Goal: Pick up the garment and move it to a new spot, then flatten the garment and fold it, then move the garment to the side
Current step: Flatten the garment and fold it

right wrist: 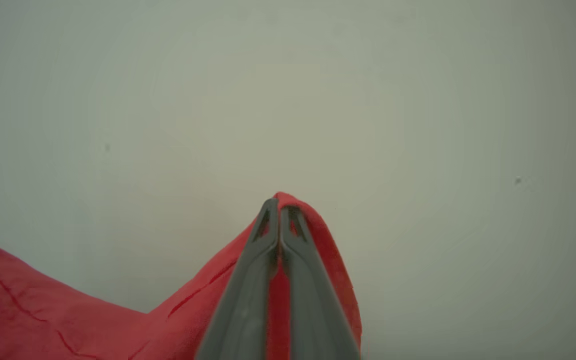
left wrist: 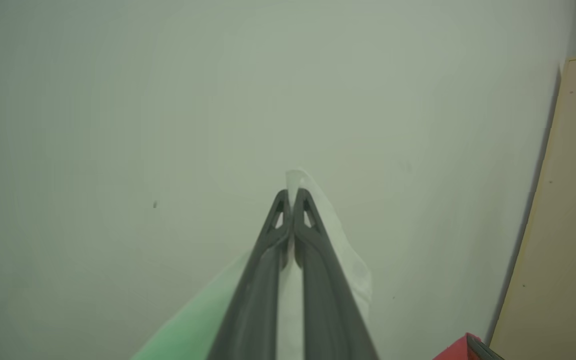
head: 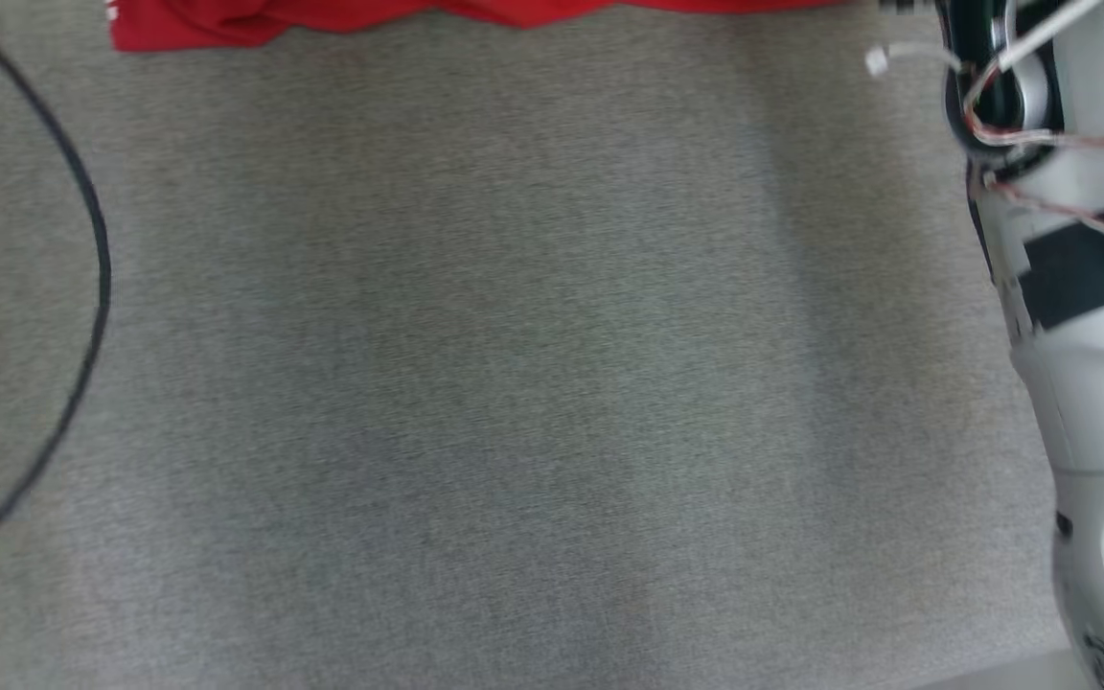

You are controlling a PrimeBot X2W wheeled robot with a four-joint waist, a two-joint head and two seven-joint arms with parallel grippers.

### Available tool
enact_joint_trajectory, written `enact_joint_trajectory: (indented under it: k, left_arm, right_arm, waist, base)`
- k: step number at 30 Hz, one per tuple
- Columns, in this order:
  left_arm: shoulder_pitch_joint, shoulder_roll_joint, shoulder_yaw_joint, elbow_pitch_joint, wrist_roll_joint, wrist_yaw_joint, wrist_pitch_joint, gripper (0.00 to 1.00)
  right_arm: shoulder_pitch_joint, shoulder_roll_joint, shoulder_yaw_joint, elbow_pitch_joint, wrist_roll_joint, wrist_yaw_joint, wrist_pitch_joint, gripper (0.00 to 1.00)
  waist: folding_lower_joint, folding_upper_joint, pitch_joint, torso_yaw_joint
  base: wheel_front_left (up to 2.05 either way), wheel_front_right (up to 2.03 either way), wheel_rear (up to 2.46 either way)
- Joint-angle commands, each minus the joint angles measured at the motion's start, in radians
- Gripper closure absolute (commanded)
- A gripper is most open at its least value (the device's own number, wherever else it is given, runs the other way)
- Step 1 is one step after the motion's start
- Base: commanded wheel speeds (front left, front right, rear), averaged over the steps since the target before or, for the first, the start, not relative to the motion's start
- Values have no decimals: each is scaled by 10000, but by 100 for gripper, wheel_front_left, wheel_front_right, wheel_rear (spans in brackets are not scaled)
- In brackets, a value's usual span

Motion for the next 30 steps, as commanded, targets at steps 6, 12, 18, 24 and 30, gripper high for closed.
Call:
enact_joint_trajectory:
  k: [6, 12, 18, 24, 30]
  left_arm:
    - [2236, 204, 18, -819, -1027, 20, 334, 100]
    - [4759, 416, 42, -1766, -1663, 302, 714, 100]
    - [7036, 478, 34, -2450, -2202, 631, 909, 100]
    - [9810, 344, -107, -2918, -2775, 852, 875, 100]
    - [11756, -79, -585, -2780, -3016, 737, 605, 100]
  right_arm:
    - [1567, -844, 7, -360, 1065, -20, 459, 100]
    - [3665, -968, -596, -1443, 1828, -20, 2085, 100]
    - [5979, -764, -1482, -2363, 1968, -20, 3940, 100]
    - [8600, -107, -2965, -3429, 1604, -20, 5049, 100]
    - [10350, 718, -4341, -4137, 977, -20, 5435, 100]
  waist:
    - [-2, -1, -1007, 329]
    - [-2, -1, -2162, 293]
    - [-2, -1, -3111, 273]
    - [-2, -1, -3953, 264]
    - [-2, -1, -4520, 407]
  base:
    - [0, 0, 0]
    - [0, 0, 0]
    - [0, 0, 0]
    - [0, 0, 0]
    - [0, 0, 0]
